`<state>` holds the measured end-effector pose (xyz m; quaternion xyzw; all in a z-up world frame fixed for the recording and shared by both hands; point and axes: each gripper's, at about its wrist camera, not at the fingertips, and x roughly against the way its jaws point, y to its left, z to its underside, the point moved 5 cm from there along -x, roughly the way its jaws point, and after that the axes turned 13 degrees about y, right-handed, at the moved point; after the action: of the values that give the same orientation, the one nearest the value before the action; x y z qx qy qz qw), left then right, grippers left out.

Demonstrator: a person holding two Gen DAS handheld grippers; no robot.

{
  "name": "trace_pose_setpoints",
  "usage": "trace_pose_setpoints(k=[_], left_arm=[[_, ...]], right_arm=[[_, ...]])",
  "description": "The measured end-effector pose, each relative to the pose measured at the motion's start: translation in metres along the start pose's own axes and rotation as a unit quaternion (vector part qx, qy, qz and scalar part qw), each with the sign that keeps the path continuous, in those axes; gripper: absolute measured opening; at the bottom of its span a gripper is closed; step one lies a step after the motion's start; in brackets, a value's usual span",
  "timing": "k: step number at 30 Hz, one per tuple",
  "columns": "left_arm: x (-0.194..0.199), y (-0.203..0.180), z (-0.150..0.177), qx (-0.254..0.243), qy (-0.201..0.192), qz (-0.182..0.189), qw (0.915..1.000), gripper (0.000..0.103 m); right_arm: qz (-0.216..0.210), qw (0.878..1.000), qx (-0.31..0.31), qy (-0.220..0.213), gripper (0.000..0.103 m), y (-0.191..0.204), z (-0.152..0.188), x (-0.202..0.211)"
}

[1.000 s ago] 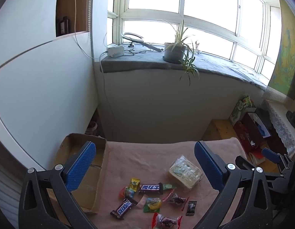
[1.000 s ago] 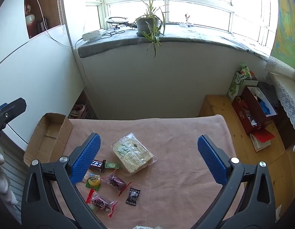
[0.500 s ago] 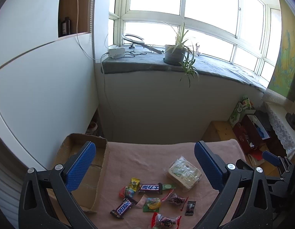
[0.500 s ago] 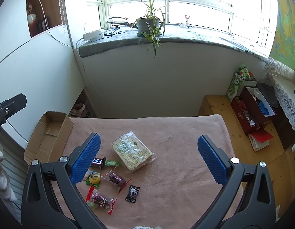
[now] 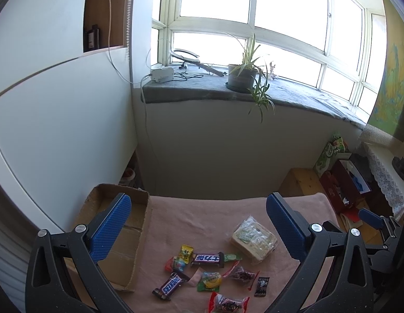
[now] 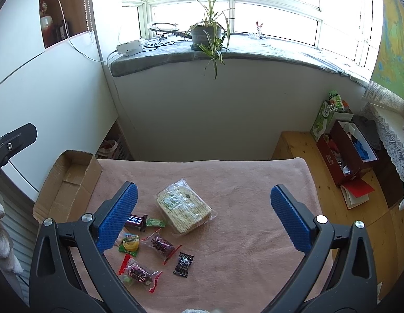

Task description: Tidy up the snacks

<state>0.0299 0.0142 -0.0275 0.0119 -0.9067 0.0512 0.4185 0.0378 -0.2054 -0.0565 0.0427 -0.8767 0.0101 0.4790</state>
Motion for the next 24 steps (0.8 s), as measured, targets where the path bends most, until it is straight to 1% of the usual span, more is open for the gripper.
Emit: trace_pose_setpoints(k=[24], left_arm=[[-0.0017,-0.0014,0.0009,-0.003,0.001,-0.001,1.0000,0.103]], right_arm=[[-0.002,1.000,0.000,0.004,0.103,0.0014,0.0029,-0.0015]])
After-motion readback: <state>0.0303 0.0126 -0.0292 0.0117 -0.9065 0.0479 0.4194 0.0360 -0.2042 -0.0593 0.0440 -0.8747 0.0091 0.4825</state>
